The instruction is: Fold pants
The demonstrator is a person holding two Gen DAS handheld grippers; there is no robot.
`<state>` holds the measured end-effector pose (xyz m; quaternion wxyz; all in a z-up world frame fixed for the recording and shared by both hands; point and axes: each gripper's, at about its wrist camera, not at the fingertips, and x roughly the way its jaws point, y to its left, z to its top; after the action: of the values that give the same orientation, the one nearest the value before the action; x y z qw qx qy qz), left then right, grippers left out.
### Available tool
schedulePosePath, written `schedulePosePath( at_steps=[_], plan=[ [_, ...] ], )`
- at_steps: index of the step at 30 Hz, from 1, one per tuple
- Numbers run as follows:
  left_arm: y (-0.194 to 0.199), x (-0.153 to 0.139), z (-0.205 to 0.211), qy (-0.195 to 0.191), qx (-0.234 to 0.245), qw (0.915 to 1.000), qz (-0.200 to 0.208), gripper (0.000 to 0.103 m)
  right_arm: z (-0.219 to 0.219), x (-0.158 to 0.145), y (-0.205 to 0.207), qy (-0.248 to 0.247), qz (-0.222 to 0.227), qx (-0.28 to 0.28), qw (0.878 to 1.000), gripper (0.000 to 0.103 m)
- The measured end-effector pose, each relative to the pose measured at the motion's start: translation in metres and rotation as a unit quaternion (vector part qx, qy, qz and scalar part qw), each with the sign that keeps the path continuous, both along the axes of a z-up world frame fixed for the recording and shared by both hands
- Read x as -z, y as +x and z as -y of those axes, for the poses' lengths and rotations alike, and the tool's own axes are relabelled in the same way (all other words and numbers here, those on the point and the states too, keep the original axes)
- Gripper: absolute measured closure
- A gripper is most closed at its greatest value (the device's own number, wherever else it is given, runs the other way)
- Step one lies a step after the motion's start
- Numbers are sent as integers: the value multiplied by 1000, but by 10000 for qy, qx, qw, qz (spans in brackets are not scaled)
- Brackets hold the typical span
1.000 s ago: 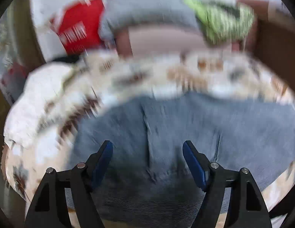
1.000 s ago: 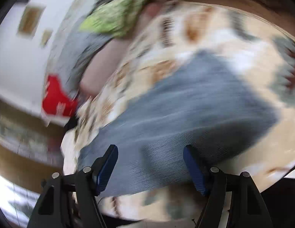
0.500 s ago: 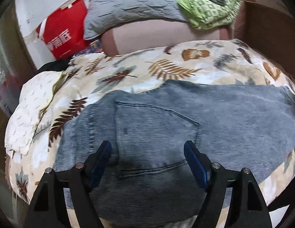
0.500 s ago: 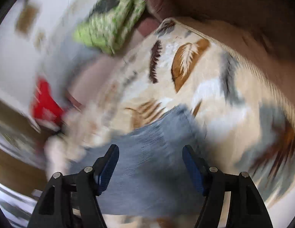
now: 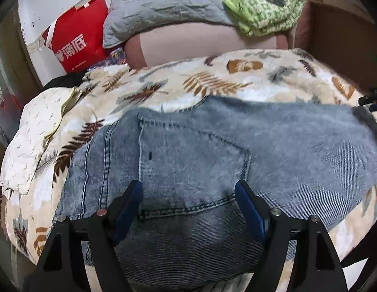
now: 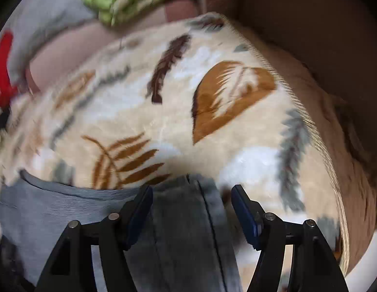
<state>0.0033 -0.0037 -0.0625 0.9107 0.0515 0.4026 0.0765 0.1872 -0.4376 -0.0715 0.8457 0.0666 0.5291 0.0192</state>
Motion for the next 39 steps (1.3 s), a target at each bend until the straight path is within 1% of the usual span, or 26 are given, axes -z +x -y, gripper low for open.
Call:
schedulePosePath(
  at_steps=[2,4,5,7,9,10,11,12,15,16,18,19,20,23,26,29,33,39],
  plan=[
    [1,-2,5,-89,82,9999,20,24,17,-19,-26,550,231,213,9980,32],
    [5,-3,14,-263,200,9995,-16,24,37,-32,-62,1379,383,461,9886,32],
    [7,-4,18,-313,249,9992,-25,24,50,-35,-84,1911,406,603,9789,30],
    [10,-6,31,-447,401,9982,-58,24,63,-29,-111,2790,317,834,9562,29],
    [11,-10,42,-543,533,9971,-53,24,75,-6,-135,3500,122,1180,9292,29],
    [11,-11,47,-599,598,9964,-76,24,79,11,-143,3697,-77,1346,9193,29],
    [11,-13,51,-633,636,9959,-96,24,81,22,-143,3764,-180,1406,9156,29],
    [10,-15,54,-657,665,9956,-105,24,83,38,-146,3886,-277,1549,9079,29],
    [11,-20,57,-876,642,9939,-182,24,78,58,-140,4205,-351,1683,8908,29],
    [13,-22,57,-1054,588,9924,-227,24,76,59,-138,4212,-329,1690,8905,29],
    [19,-23,58,-1251,493,9904,-316,24,71,60,-132,4106,-228,1678,8960,29],
    [23,-23,61,-1314,445,9896,-376,24,72,61,-130,4146,-214,1760,8926,29],
    [26,-22,65,-1296,378,9898,-447,24,76,61,-131,4200,-181,1848,8883,29],
    [36,-19,78,-1143,233,9913,-612,24,77,65,-136,4241,-57,1964,8841,29],
    [40,-15,88,-1119,215,9908,-724,24,81,68,-141,4391,13,2084,8739,29],
    [41,-14,93,-1114,257,9905,-768,24,84,69,-142,4448,-14,2095,8708,29],
    [42,-10,93,-1106,278,9902,-812,24,83,68,-142,4462,-17,2116,8696,29],
    [45,0,80,-1310,164,9871,-903,24,87,70,-142,4546,-104,2221,8625,29]
  ],
)
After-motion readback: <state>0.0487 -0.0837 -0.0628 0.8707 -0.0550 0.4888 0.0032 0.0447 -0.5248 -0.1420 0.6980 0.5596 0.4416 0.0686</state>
